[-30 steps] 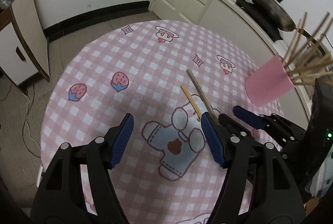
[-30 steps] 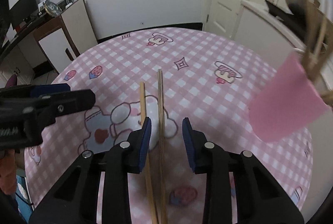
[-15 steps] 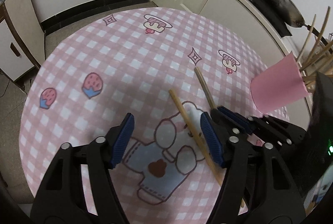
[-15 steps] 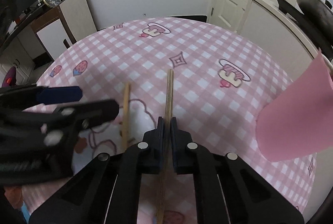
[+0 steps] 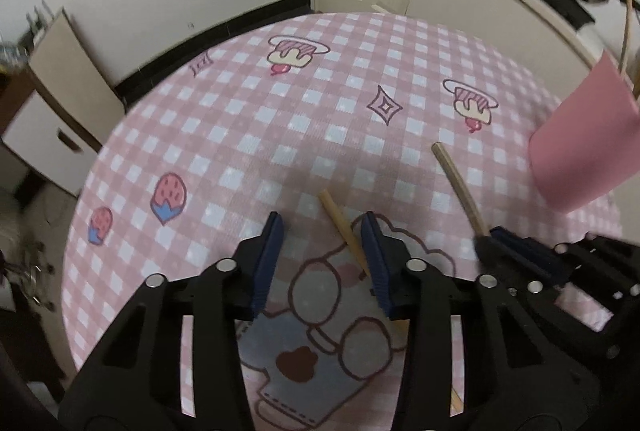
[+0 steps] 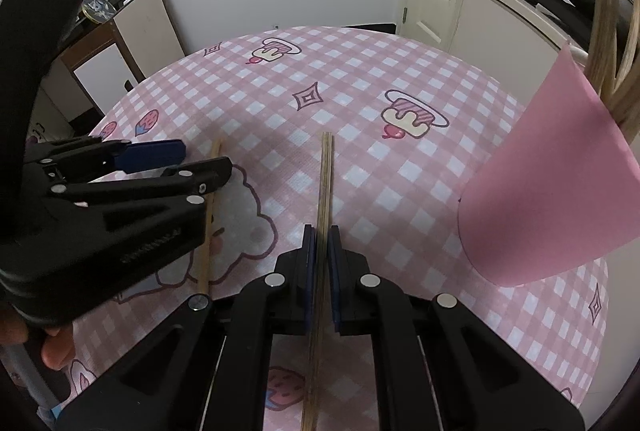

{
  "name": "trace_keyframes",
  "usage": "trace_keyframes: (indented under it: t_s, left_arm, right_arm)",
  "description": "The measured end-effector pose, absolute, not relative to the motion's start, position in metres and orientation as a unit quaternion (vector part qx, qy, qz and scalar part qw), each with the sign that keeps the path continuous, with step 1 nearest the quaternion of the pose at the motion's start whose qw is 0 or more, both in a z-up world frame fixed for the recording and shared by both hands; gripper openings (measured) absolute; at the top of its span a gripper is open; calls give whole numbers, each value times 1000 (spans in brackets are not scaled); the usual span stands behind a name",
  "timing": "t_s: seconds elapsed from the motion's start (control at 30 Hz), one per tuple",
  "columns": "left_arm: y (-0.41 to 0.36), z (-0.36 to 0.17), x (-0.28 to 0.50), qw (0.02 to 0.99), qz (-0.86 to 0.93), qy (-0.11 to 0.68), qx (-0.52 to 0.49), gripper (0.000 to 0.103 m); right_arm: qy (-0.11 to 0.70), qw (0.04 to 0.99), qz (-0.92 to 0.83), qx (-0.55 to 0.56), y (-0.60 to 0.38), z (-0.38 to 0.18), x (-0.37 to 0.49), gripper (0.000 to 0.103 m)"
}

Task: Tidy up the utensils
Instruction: 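Lower the left tool to a loose chopstick while the right tool descends to another, then close the left and right tools each on one loose chopstick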

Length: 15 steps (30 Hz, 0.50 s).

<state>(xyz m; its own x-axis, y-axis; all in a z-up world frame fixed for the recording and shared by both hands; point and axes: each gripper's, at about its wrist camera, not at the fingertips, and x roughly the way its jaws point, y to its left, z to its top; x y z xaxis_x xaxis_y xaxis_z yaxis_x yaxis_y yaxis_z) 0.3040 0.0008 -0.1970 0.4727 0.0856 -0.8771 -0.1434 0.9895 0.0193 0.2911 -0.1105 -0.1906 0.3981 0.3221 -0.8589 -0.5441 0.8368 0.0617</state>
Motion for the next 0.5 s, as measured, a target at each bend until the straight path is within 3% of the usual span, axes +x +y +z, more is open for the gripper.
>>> trace_keyframes:
  t_s: [0.17, 0.5]
  left_arm:
    - [-2, -193, 303, 858, 47, 511, -3, 18]
    - [12, -190, 300, 841, 23, 540, -33, 17]
  right_arm:
    - [483, 828, 261, -117, -110, -191, 293, 6]
    - [488, 825, 258, -122, -106, -191, 298, 6]
